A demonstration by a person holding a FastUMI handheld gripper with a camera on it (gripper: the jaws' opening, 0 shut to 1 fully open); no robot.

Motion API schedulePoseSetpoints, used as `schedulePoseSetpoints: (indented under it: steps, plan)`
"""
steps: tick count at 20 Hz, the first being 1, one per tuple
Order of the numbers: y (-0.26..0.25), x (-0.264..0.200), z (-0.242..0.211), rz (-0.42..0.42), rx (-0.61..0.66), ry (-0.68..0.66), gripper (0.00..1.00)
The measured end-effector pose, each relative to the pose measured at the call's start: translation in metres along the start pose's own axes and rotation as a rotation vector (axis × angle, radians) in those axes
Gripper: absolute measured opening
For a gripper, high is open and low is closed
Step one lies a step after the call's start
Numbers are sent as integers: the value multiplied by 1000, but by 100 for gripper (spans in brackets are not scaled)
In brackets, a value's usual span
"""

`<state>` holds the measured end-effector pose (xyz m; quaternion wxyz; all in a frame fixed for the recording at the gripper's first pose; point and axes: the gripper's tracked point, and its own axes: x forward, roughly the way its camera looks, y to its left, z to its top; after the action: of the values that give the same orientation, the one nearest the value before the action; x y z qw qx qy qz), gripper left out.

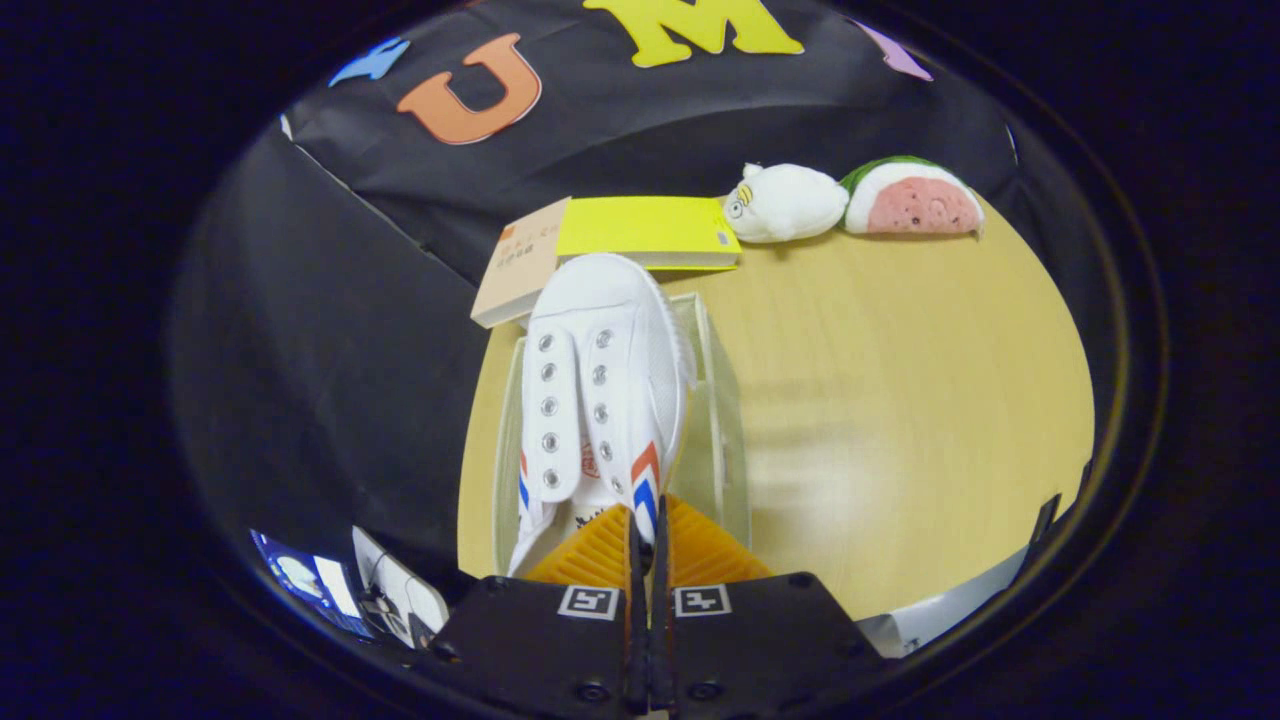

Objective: Open the storage box then place both shoes into the box .Put the left shoe in first, then the right shoe, with the right side of both shoes facing outward in a uniform manner.

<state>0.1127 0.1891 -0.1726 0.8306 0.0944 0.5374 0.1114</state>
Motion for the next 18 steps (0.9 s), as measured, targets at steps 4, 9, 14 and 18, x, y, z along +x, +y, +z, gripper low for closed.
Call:
schedulePoseSetpoints:
  steps: [4, 9, 14, 18]
  plan:
    - [1, 30, -7, -77, -19, 27, 6]
    - [-5, 51, -13, -184, -12, 40, 6]
    - [-10, 56, -17, -220, -6, 40, 10]
    - [-14, 55, -18, -242, -9, 47, 16]
